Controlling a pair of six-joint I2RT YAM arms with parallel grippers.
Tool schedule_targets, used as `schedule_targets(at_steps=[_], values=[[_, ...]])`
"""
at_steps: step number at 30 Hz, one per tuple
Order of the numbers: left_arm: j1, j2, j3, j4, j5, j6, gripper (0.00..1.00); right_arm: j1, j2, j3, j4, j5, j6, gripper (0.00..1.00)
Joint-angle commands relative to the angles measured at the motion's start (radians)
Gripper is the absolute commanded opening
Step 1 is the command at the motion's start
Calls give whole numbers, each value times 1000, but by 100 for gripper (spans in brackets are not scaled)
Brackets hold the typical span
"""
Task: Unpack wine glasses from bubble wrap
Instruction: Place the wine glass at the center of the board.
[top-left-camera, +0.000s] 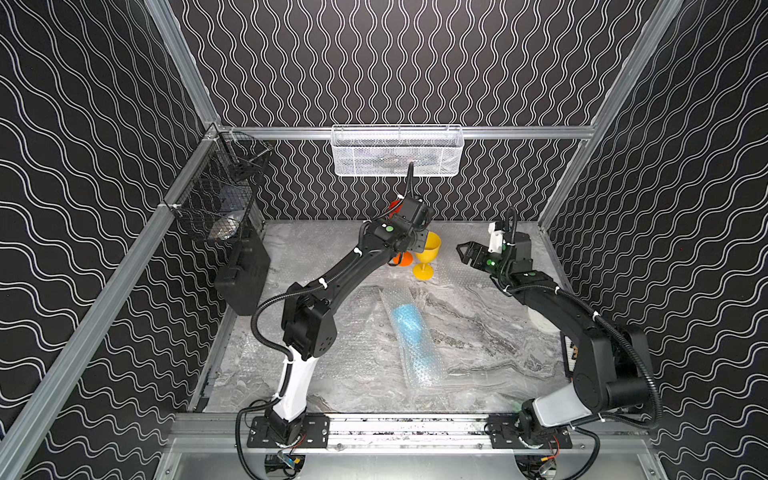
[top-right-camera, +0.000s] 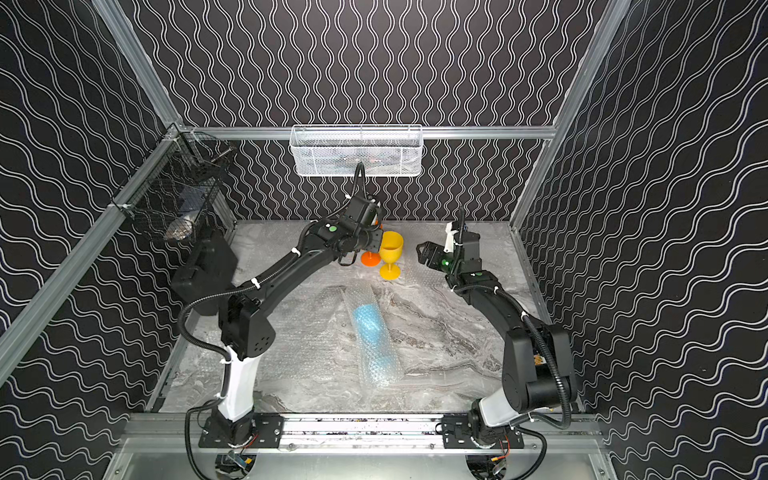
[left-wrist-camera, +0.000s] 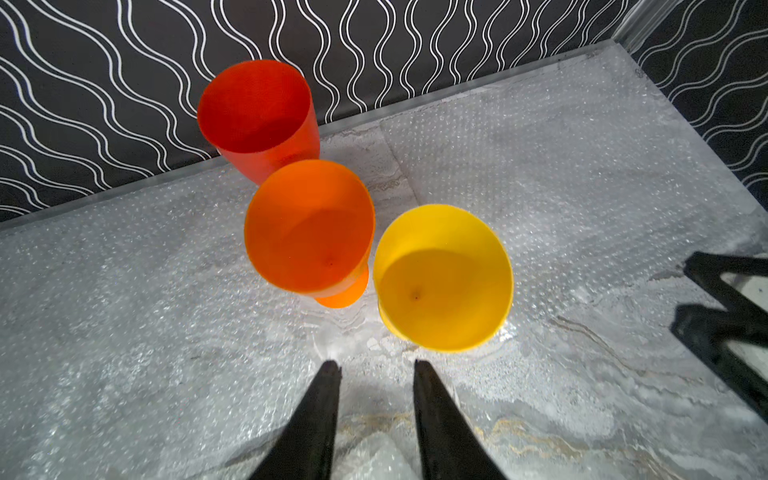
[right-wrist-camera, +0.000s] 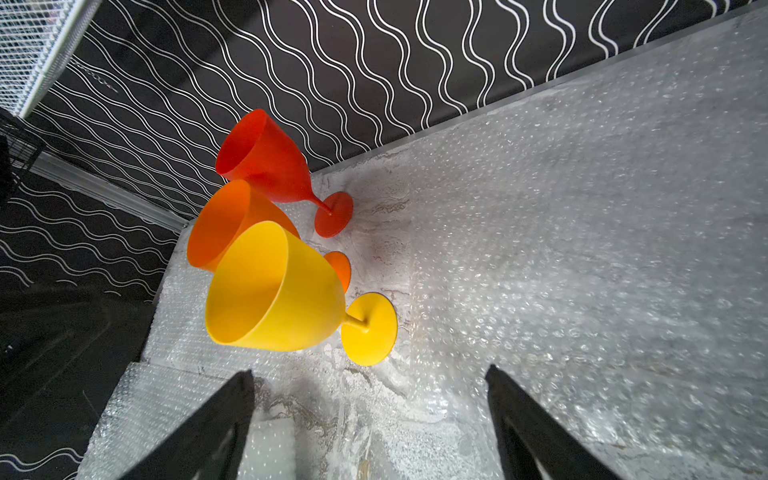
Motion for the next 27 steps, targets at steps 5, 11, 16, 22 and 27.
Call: schedule_targets(at_steps=[5, 11, 16, 22, 27], values=[[17, -172, -261, 132, 131, -98, 35, 1, 11, 27, -32, -50, 27, 89], [78, -297, -530, 239, 284, -194, 35, 6, -13, -8, -62, -123, 63, 88], [112, -401, -762, 331, 313, -244, 35, 68, -35, -21, -146, -125, 29, 88], [136, -509, -966, 439, 306, -288, 34, 227, -33, -8, -262, -111, -34, 88], [139, -585, -1082, 492, 327, -313, 33, 381, 10, 14, -386, -68, -68, 86]])
